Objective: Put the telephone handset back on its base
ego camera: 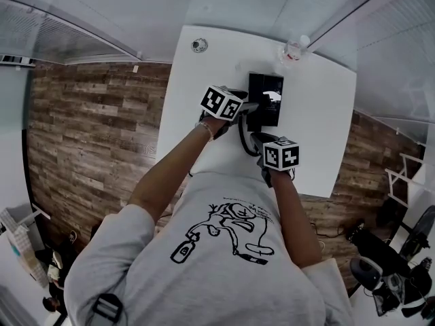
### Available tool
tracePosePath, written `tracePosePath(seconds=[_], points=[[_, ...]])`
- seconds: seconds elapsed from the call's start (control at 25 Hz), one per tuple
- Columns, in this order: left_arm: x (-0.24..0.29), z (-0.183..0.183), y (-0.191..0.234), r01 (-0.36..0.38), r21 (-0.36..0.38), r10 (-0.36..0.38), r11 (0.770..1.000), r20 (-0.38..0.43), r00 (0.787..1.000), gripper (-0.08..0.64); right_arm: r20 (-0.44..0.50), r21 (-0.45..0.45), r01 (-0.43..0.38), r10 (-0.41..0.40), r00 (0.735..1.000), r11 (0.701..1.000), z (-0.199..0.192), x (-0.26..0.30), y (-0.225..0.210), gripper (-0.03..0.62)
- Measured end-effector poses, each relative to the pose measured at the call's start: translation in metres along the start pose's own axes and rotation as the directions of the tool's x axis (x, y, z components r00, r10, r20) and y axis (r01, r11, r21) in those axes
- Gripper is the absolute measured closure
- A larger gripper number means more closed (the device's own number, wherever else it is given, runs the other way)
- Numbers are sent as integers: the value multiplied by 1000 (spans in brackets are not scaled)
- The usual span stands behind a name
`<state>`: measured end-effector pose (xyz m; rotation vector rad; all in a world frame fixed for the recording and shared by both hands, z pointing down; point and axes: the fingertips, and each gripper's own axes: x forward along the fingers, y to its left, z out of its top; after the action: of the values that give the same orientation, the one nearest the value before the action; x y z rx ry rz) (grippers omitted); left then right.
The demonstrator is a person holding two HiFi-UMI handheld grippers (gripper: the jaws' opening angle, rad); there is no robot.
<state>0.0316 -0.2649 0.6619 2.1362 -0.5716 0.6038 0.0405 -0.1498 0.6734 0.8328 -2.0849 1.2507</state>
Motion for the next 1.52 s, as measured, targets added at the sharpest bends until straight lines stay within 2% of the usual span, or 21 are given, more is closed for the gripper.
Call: tracePosePath(seconds=[0.24,0.56,1.08,1.4,1.52], points=[[7,-3,11,-93,48,94,995,-24,995,333,-26,74,-11,13,1000,997,-5,20,-16,584],[16,-8,18,-152,84,155,985,-41,987,333,-45,131,3,3,999,991,-12,35,-34,584],[22,-9,30,-218,115,225,969,-47,973,333,-76,184,35,-21,997,982,-12,57,-52,584],[24,-10,31,-232,141,240,963,-47,970,331,-70,200,35,-22,997,979,-12,57,-52,580],[23,-11,30,-238,142,247,961,-44,968,330,-74,198,48,-34,997,979,-14,45,-53,543]])
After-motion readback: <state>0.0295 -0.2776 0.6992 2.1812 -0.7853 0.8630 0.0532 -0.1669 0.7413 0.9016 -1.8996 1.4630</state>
